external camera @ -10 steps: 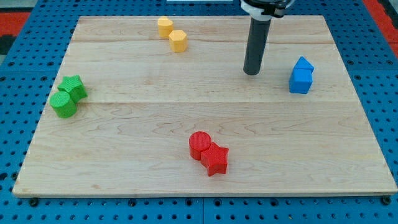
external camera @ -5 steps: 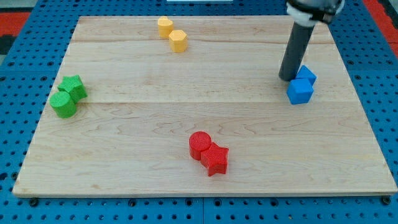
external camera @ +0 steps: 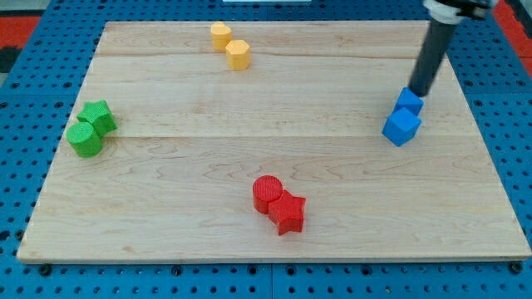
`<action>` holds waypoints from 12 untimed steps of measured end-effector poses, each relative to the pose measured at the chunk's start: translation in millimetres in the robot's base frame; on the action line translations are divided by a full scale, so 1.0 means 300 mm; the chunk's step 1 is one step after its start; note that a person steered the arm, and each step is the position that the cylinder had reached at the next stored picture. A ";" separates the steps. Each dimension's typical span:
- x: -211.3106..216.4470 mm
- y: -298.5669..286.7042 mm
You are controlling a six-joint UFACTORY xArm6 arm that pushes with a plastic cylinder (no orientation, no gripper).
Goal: Move the cube below the green blocks
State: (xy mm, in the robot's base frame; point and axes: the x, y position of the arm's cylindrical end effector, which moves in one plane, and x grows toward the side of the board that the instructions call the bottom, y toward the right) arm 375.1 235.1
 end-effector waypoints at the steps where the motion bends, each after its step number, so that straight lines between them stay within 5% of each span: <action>1: 0.130 -0.024; 2: 0.288 -0.060; 3: 0.260 -0.336; 4: 0.235 -0.400; 5: 0.182 -0.248; 6: 0.062 -0.388; 8: 0.168 -0.884; 9: 0.066 -0.800; 10: 0.049 -1.011; 12: 0.348 -1.320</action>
State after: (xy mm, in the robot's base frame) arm 479.5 -160.9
